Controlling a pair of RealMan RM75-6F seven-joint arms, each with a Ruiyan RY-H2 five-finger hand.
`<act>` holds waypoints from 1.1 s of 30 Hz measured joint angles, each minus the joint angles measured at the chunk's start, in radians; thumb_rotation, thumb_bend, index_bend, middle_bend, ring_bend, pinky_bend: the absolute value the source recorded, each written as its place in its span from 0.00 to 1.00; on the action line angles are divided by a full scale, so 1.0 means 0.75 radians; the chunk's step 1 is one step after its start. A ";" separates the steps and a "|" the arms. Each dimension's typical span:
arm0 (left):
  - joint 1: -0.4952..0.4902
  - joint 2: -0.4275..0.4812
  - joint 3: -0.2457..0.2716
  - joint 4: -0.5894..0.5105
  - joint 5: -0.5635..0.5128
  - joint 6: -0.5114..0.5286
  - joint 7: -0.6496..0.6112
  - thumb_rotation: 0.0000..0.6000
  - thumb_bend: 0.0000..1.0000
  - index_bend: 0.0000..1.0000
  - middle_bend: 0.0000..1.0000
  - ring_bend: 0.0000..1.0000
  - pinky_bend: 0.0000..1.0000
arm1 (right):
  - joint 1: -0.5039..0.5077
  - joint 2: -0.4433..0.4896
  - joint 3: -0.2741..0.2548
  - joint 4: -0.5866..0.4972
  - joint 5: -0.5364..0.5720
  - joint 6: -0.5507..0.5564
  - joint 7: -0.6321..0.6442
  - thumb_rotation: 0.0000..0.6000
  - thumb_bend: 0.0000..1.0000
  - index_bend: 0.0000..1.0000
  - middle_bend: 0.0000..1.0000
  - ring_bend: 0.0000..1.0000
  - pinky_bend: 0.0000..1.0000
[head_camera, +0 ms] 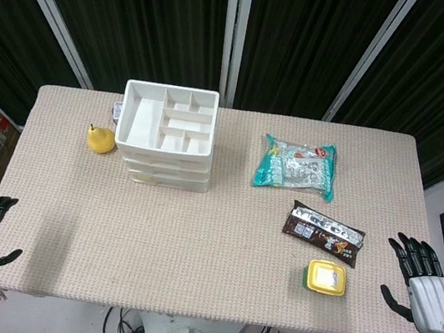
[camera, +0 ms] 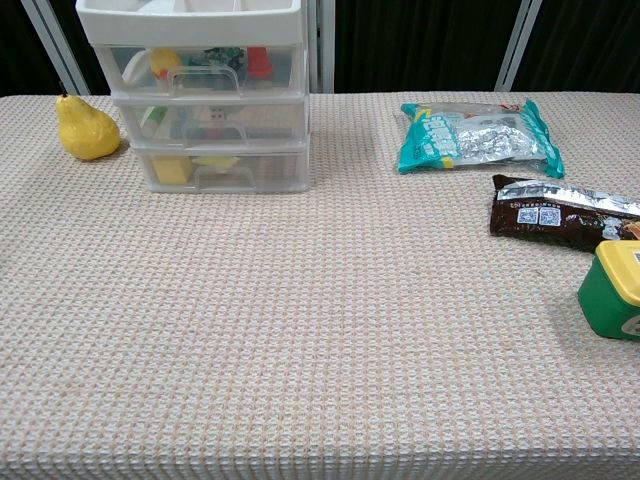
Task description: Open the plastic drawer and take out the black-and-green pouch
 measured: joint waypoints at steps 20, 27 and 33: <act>-0.225 -0.116 -0.161 -0.069 -0.020 -0.248 -0.374 1.00 0.25 0.24 0.69 0.81 0.94 | 0.020 0.051 0.024 -0.103 -0.033 0.029 -0.087 1.00 0.24 0.00 0.00 0.00 0.00; -0.432 -0.301 -0.266 -0.087 -0.154 -0.541 -0.591 1.00 0.44 0.23 0.90 0.99 1.00 | 0.027 0.078 0.030 -0.154 -0.041 0.030 -0.130 1.00 0.24 0.00 0.00 0.00 0.00; -0.533 -0.508 -0.356 -0.041 -0.301 -0.631 -0.763 1.00 0.49 0.21 0.94 1.00 1.00 | 0.029 0.080 0.029 -0.166 -0.033 0.020 -0.142 1.00 0.24 0.00 0.00 0.00 0.00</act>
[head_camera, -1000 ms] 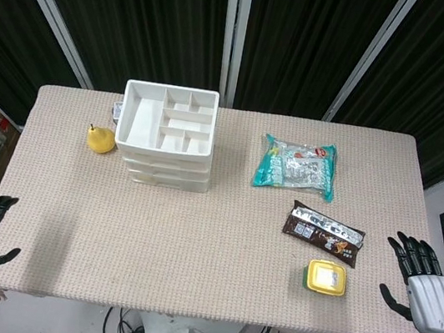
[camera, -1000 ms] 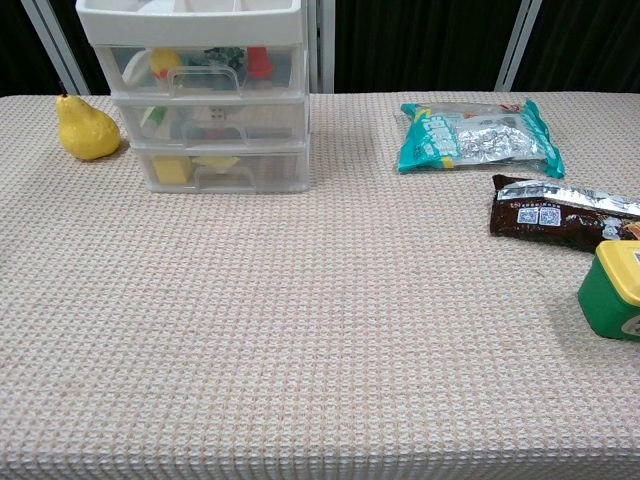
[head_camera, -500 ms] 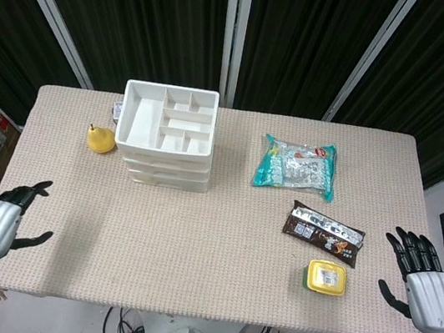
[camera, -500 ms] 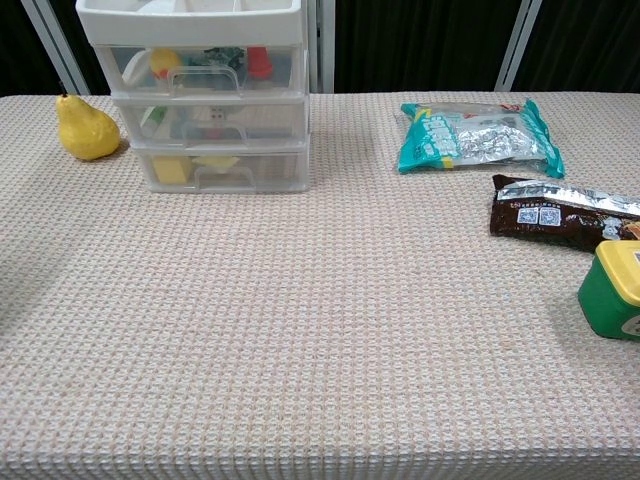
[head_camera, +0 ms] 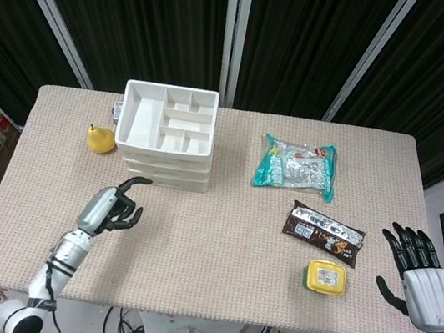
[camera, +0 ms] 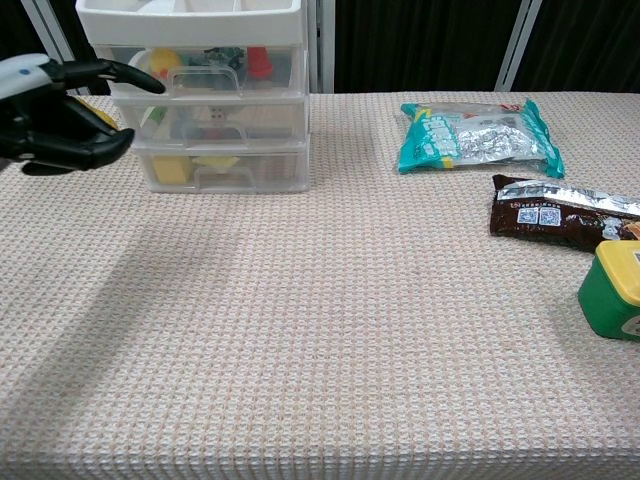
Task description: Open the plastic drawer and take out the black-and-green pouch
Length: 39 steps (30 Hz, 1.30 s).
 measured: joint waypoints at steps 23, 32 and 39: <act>-0.133 -0.371 -0.151 0.285 -0.204 -0.032 -0.133 1.00 0.49 0.14 0.94 1.00 1.00 | 0.002 -0.003 0.001 0.015 0.033 -0.023 0.016 1.00 0.24 0.00 0.00 0.00 0.00; -0.155 -0.401 -0.169 0.337 -0.195 -0.067 -0.238 1.00 0.49 0.15 0.94 1.00 1.00 | -0.001 -0.006 0.000 0.024 0.045 -0.027 0.021 1.00 0.24 0.00 0.00 0.00 0.00; -0.174 -0.421 -0.192 0.380 -0.196 -0.108 -0.347 1.00 0.49 0.19 0.94 1.00 1.00 | -0.002 0.001 0.003 0.014 0.052 -0.030 0.008 1.00 0.24 0.00 0.00 0.00 0.00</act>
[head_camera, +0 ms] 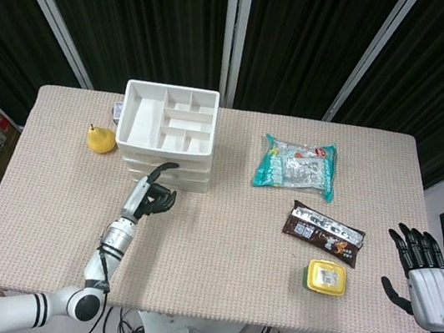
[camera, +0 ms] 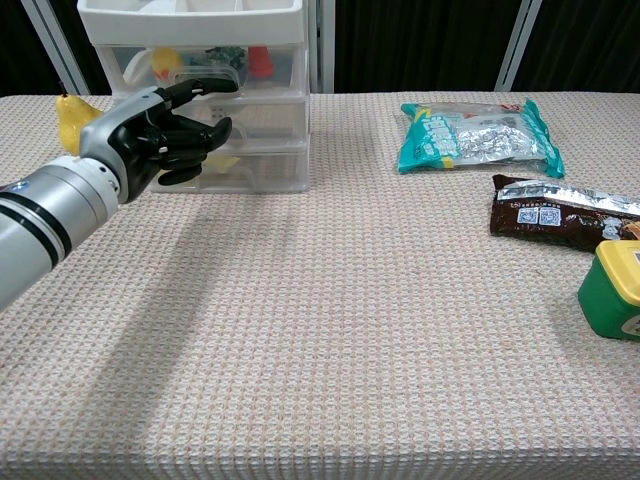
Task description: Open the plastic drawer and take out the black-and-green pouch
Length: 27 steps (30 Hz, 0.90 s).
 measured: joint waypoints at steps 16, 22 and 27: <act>-0.018 -0.032 -0.040 0.112 0.011 -0.026 -0.193 1.00 0.50 0.46 0.94 1.00 1.00 | -0.003 0.008 0.002 -0.029 0.014 -0.009 -0.034 1.00 0.24 0.00 0.00 0.00 0.00; -0.004 -0.033 -0.014 0.110 0.050 0.021 -0.190 1.00 0.50 0.48 0.94 1.00 1.00 | -0.003 0.008 0.000 -0.038 0.012 -0.013 -0.047 1.00 0.24 0.00 0.00 0.00 0.00; 0.018 -0.028 0.021 0.091 0.078 0.051 -0.183 1.00 0.50 0.48 0.94 1.00 1.00 | -0.004 0.006 -0.001 -0.041 0.009 -0.012 -0.050 1.00 0.24 0.00 0.00 0.00 0.00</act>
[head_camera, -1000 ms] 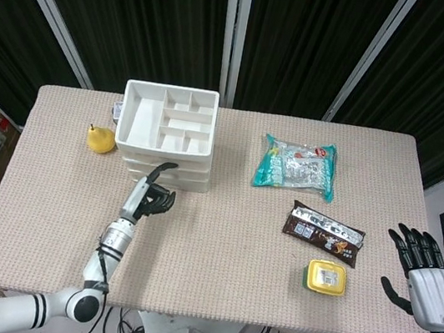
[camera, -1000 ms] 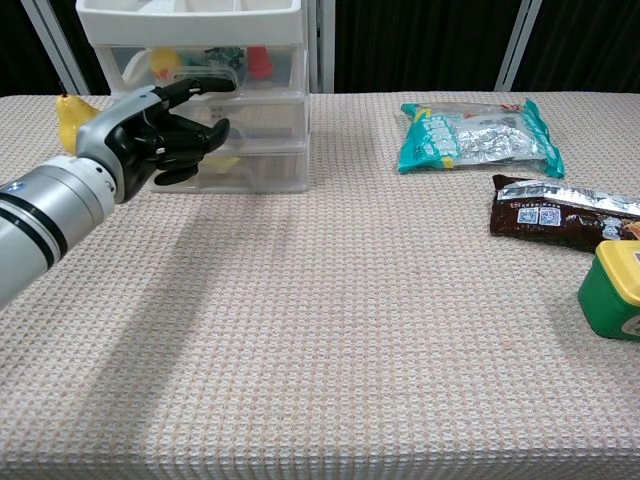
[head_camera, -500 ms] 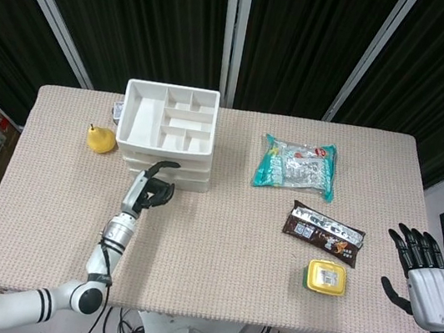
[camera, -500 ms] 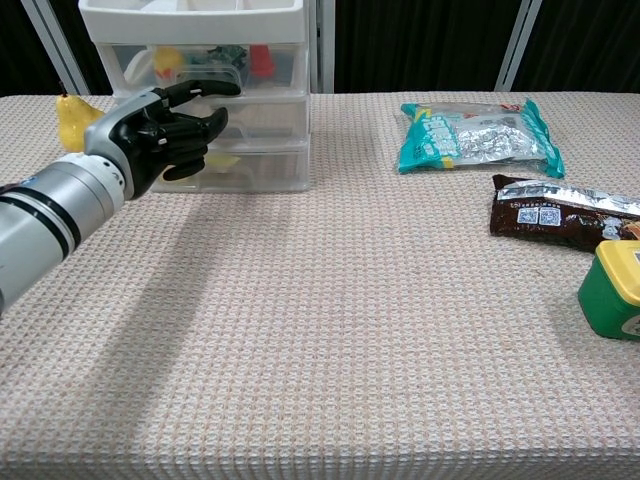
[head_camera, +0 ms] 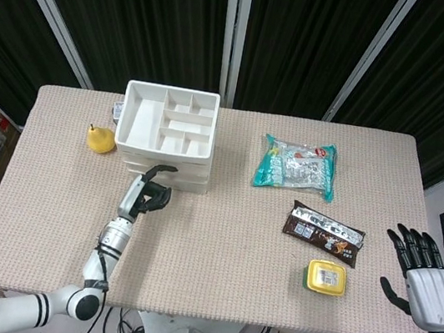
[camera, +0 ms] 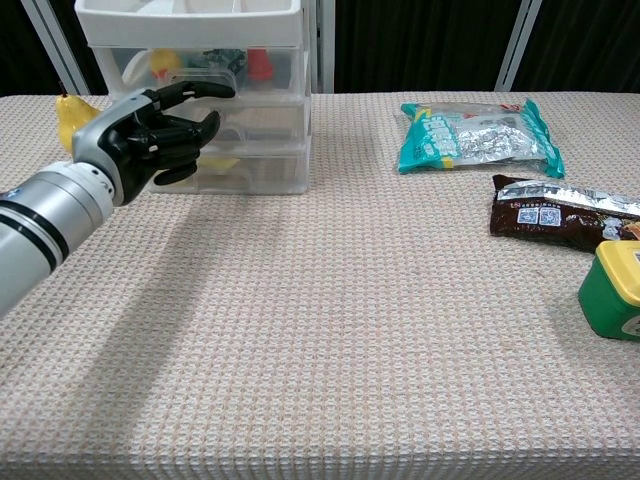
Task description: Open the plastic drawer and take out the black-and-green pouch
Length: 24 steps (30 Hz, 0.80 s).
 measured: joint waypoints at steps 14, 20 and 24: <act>0.055 0.012 0.081 -0.053 0.058 0.066 0.010 1.00 0.50 0.40 0.93 1.00 1.00 | -0.008 -0.001 -0.007 0.003 -0.012 0.009 0.003 1.00 0.24 0.00 0.00 0.00 0.00; 0.083 0.046 0.123 -0.097 0.068 0.084 0.093 1.00 0.50 0.16 0.88 0.98 1.00 | -0.013 0.002 -0.006 0.004 -0.017 0.023 0.010 1.00 0.24 0.00 0.00 0.00 0.00; 0.114 0.082 0.160 -0.137 0.067 0.107 0.200 1.00 0.48 0.16 0.86 0.98 1.00 | -0.012 0.003 -0.004 0.009 -0.017 0.024 0.016 1.00 0.24 0.00 0.00 0.00 0.00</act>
